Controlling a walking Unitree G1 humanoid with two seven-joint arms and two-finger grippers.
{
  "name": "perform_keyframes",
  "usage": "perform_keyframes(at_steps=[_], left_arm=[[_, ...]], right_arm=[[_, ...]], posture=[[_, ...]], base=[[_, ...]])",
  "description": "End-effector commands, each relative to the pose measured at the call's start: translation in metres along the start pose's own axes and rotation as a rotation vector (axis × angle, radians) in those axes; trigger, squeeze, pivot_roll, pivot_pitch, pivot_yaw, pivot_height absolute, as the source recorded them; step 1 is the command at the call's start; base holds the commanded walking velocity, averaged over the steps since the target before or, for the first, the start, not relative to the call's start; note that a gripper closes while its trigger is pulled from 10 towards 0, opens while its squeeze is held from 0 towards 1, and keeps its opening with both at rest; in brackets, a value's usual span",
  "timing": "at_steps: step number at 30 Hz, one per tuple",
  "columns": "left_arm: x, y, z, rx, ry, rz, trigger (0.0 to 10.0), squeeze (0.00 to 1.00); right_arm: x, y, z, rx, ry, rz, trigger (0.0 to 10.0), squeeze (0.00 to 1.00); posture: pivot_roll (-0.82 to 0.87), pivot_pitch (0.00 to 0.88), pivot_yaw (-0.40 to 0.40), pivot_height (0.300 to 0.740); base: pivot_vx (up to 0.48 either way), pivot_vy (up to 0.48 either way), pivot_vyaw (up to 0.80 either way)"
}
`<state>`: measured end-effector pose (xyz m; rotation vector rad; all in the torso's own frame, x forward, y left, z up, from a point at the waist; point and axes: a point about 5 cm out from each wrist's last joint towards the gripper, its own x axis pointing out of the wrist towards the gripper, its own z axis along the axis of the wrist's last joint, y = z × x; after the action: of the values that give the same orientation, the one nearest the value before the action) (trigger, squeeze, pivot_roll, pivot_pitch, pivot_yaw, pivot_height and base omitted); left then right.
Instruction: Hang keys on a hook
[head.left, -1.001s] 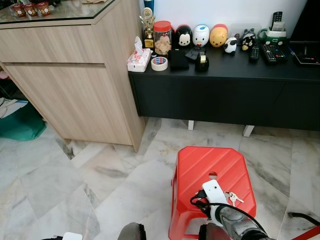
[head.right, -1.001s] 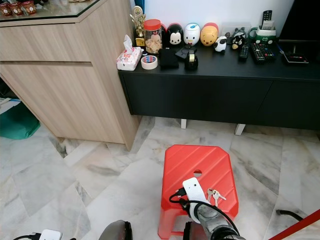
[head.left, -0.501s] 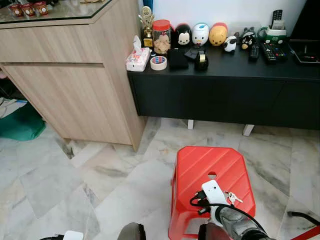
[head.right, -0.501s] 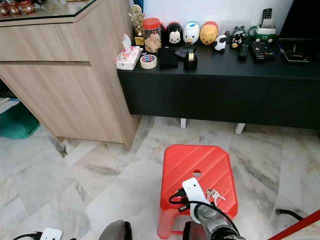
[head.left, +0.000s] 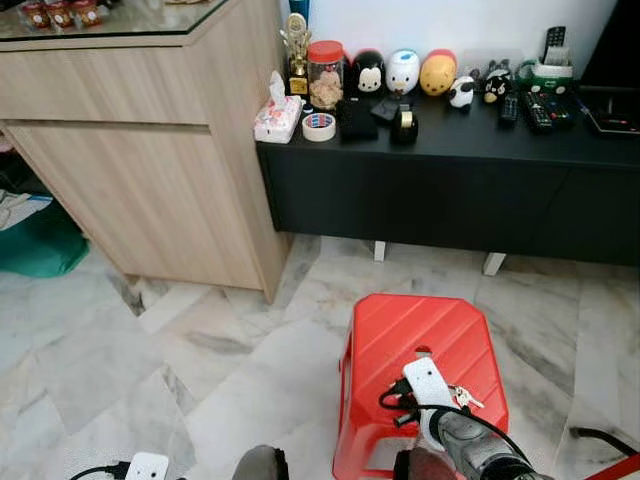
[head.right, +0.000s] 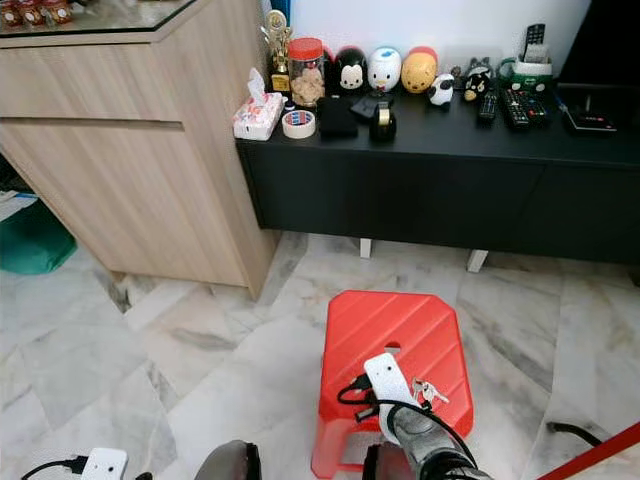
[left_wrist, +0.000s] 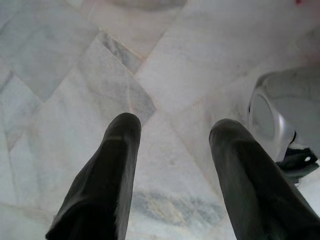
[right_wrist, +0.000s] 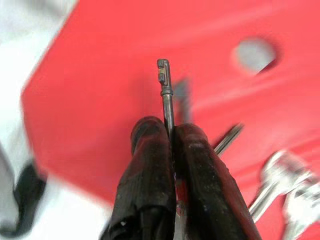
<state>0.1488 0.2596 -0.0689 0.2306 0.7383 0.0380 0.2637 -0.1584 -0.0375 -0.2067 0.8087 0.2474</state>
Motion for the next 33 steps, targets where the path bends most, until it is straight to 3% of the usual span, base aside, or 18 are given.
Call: perform_keyframes(at_steps=[1,6,14,15,16,17,18,22,28,33], left_arm=[[-0.001,0.000,-0.006,-0.001,0.042,0.007,10.0,0.00],[0.006,-0.005,0.002,-0.026,0.067,0.025,10.0,0.00],[0.012,-0.015,0.007,-0.049,0.097,0.027,10.0,0.00],[0.013,-0.016,0.007,-0.056,0.105,0.031,10.0,0.00],[0.013,-0.017,0.007,-0.059,0.109,0.034,10.0,0.00],[0.013,-0.017,0.006,-0.062,0.113,0.037,10.0,0.00],[0.013,-0.018,0.004,-0.068,0.121,0.041,10.0,0.00],[0.009,-0.018,-0.004,-0.095,0.157,0.060,10.0,0.00],[0.005,-0.016,-0.013,-0.120,0.189,0.076,10.0,0.00],[0.003,-0.015,-0.017,-0.127,0.204,0.078,10.0,0.00]], right_arm=[[0.000,-0.004,0.013,0.049,-0.066,-0.026,0.0,0.00],[-0.004,-0.020,0.036,0.148,-0.227,-0.070,0.0,0.00],[-0.011,-0.033,0.049,0.219,-0.391,-0.102,0.0,0.00],[-0.012,-0.033,0.050,0.236,-0.421,-0.093,1.6,0.00],[-0.013,-0.033,0.050,0.241,-0.433,-0.087,1.6,0.00],[-0.014,-0.033,0.050,0.237,-0.445,-0.080,9.6,0.00],[-0.014,-0.032,0.049,0.231,-0.458,-0.076,10.0,0.00],[-0.020,-0.037,0.043,0.235,-0.516,-0.106,10.0,0.00],[-0.033,-0.039,0.051,0.217,-0.670,-0.152,10.0,0.00],[-0.037,-0.039,0.050,0.230,-0.699,-0.185,10.0,0.00]], posture=[[0.16,0.000,0.018,0.635],[0.13,0.000,-0.001,0.635],[0.09,0.000,-0.023,0.635],[0.08,0.000,-0.028,0.635],[0.08,0.000,-0.028,0.635],[0.07,0.000,-0.030,0.635],[0.07,0.000,-0.030,0.635],[0.07,0.000,-0.039,0.635],[0.06,0.000,-0.033,0.635],[0.05,0.000,-0.025,0.635]], base=[[0.000,0.000,0.00],[0.000,0.000,0.00],[0.000,0.000,0.00],[0.000,0.000,0.00],[0.000,0.000,0.00],[0.000,0.000,0.00],[0.000,0.000,0.00],[0.000,0.000,0.00],[0.000,0.000,0.00],[0.000,0.000,0.00]])
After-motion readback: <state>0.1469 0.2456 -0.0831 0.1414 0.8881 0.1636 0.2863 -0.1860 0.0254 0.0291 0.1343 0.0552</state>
